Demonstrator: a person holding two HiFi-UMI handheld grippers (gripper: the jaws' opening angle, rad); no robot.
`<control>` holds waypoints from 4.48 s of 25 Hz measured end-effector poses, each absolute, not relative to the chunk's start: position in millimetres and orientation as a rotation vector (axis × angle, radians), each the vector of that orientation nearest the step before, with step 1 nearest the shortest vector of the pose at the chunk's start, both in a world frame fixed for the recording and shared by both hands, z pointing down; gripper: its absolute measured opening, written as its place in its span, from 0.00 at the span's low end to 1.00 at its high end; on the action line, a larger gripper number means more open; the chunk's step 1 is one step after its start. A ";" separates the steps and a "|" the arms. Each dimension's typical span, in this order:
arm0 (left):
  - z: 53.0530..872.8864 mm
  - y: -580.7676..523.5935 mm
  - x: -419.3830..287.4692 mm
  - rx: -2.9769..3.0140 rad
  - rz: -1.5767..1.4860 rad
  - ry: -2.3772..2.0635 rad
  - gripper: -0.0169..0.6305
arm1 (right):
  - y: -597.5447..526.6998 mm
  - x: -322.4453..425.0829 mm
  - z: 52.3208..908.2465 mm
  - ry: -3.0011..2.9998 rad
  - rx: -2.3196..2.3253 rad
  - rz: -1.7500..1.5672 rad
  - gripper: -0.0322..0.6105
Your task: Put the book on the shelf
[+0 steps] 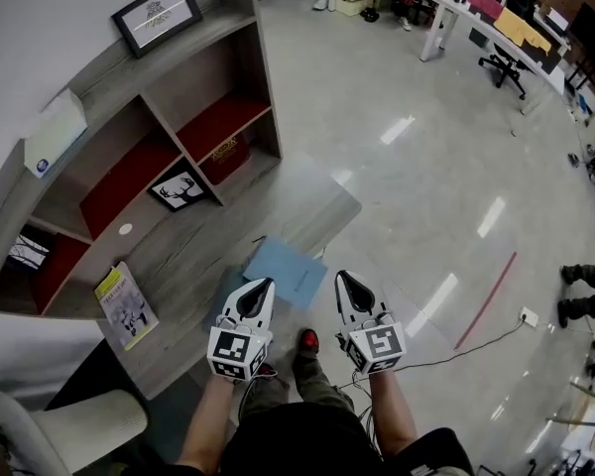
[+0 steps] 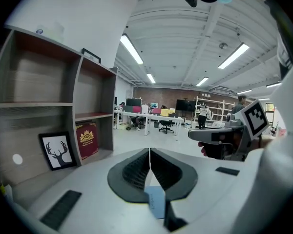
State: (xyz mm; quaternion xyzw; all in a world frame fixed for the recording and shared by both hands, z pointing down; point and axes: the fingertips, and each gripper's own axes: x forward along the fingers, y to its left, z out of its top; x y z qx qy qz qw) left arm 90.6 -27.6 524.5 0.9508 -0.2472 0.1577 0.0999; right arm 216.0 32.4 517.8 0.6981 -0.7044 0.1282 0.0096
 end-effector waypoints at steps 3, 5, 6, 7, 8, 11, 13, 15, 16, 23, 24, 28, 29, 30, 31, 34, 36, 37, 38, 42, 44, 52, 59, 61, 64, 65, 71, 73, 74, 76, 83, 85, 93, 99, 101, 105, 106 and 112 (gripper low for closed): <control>542.4 -30.6 97.7 2.796 0.514 -0.712 0.05 | 27.4 220.3 536.1 -2.201 2.194 0.496 0.10; 554.8 -31.7 102.1 2.788 0.546 -0.689 0.05 | 24.2 221.1 549.7 -2.196 2.203 0.543 0.10; 561.2 -31.7 104.3 2.785 0.560 -0.675 0.05 | 23.5 221.7 558.1 -2.189 2.205 0.558 0.10; 568.0 -31.8 106.5 2.781 0.572 -0.662 0.05 | 23.0 222.1 566.3 -2.181 2.208 0.576 0.10; 575.1 -32.1 108.1 2.776 0.586 -0.649 0.05 | 22.5 222.2 574.2 -2.172 2.212 0.599 0.10; 597.6 -33.9 109.2 2.762 0.632 -0.607 0.05 | 23.3 220.5 598.2 -2.133 2.230 0.683 0.10; 612.8 -35.9 108.5 2.758 0.661 -0.577 0.05 | 26.3 218.1 616.0 -2.106 2.246 0.739 0.10; 628.5 -36.9 106.9 2.751 0.695 -0.548 0.05 | 29.3 214.4 634.1 -2.079 2.256 0.792 0.10; 636.3 -36.0 105.5 2.744 0.713 -0.532 0.05 | 31.1 211.6 643.0 -2.065 2.258 0.817 0.10; 685.2 -30.4 99.6 2.704 0.808 -0.445 0.05 | 33.2 191.5 700.7 -2.001 2.251 0.957 0.10; 691.1 -29.5 99.4 2.701 0.822 -0.435 0.05 | 33.4 189.9 709.3 -1.987 2.254 0.980 0.10; 708.4 -25.3 97.9 2.680 0.854 -0.399 0.05 | 35.6 185.5 738.3 -1.945 2.264 1.090 0.10; 711.3 -25.0 97.3 2.674 0.856 -0.394 0.05 | 35.5 184.4 744.2 -1.942 2.263 1.126 0.10; 713.8 -25.0 96.6 2.669 0.860 -0.390 0.05 | 35.2 183.3 749.7 -1.942 2.262 1.163 0.10; 716.0 -24.9 96.2 2.666 0.866 -0.387 0.05 | 34.7 181.9 754.8 -1.948 2.256 1.205 0.14; 720.7 -22.9 96.9 2.662 0.887 -0.369 0.05 | 34.2 178.2 770.5 -1.969 2.228 1.356 0.35; 721.6 -21.5 97.6 2.657 0.893 -0.357 0.05 | 33.8 176.5 779.9 -1.974 2.219 1.435 0.43; 722.1 -21.2 97.7 2.654 0.894 -0.355 0.05 | 33.3 175.8 784.0 -1.975 2.215 1.463 0.45; 722.8 -21.3 97.9 2.650 0.895 -0.356 0.05 | 32.7 175.3 787.6 -1.975 2.211 1.482 0.47; 730.1 -22.1 98.6 2.628 0.911 -0.364 0.05 | 27.7 174.5 797.6 -1.988 2.190 1.520 0.50; 733.9 -21.4 98.6 2.612 0.918 -0.363 0.05 | 25.0 173.4 802.0 -1.997 2.176 1.542 0.51; 749.6 -25.0 93.7 2.587 0.962 -0.375 0.05 | 13.4 168.2 816.3 -2.043 2.127 1.628 0.52; 755.5 -31.6 89.1 2.554 0.960 -0.406 0.05 | 1.0 162.0 817.2 -2.103 2.062 1.655 0.52; 755.2 -32.2 89.0 2.555 0.958 -0.411 0.05 | 0.6 160.3 813.8 -2.115 2.048 1.630 0.48; 753.5 -33.2 86.8 2.553 0.958 -0.423 0.05 | 1.4 159.5 809.7 -2.123 2.045 1.603 0.39; 753.0 -33.5 85.7 2.552 0.957 -0.429 0.05 | 1.9 159.9 808.2 -2.126 2.048 1.602 0.38; 744.8 -35.6 78.2 2.555 0.944 -0.469 0.05 | 2.1 163.8 790.1 -2.155 2.091 1.575 0.25; 739.9 -37.2 76.0 2.560 0.930 -0.489 0.05 | 1.5 164.4 783.1 -2.167 2.107 1.586 0.22; 736.8 -38.3 74.3 2.563 0.924 -0.501 0.05 | 1.4 164.1 779.1 -2.176 2.119 1.605 0.20; 729.3 -41.3 70.4 2.570 0.907 -0.525 0.05 | 1.3 163.3 770.2 -2.194 2.149 1.663 0.17; 696.9 -52.5 56.3 2.605 0.835 -0.607 0.05 | -5.5 159.6 735.0 -2.252 2.183 1.606 0.15; 687.4 -53.5 52.4 2.616 0.817 -0.622 0.05 | -10.5 158.2 720.5 -2.276 2.176 1.535 0.15; 635.2 -59.3 44.3 2.686 0.724 -0.670 0.05 | -25.5 156.0 658.7 -2.297 2.178 1.255 0.15; 594.8 -69.2 33.6 2.727 0.652 -0.729 0.05 | -29.7 159.2 600.1 -2.344 2.180 1.055 0.15; 582.7 -71.9 29.7 2.729 0.625 -0.754 0.05 | -30.0 158.3 577.9 -2.366 2.176 0.976 0.15; 557.4 -78.3 25.6 2.733 0.567 -0.816 0.05 | -31.7 157.0 536.4 -2.405 2.156 0.812 0.15; 550.3 -80.0 25.0 2.738 0.553 -0.832 0.05 | -32.4 156.1 527.0 -2.413 2.147 0.765 0.15; 507.2 -88.8 15.5 2.756 0.463 -0.943 0.05 | -38.1 145.4 478.9 -2.503 2.066 0.583 0.15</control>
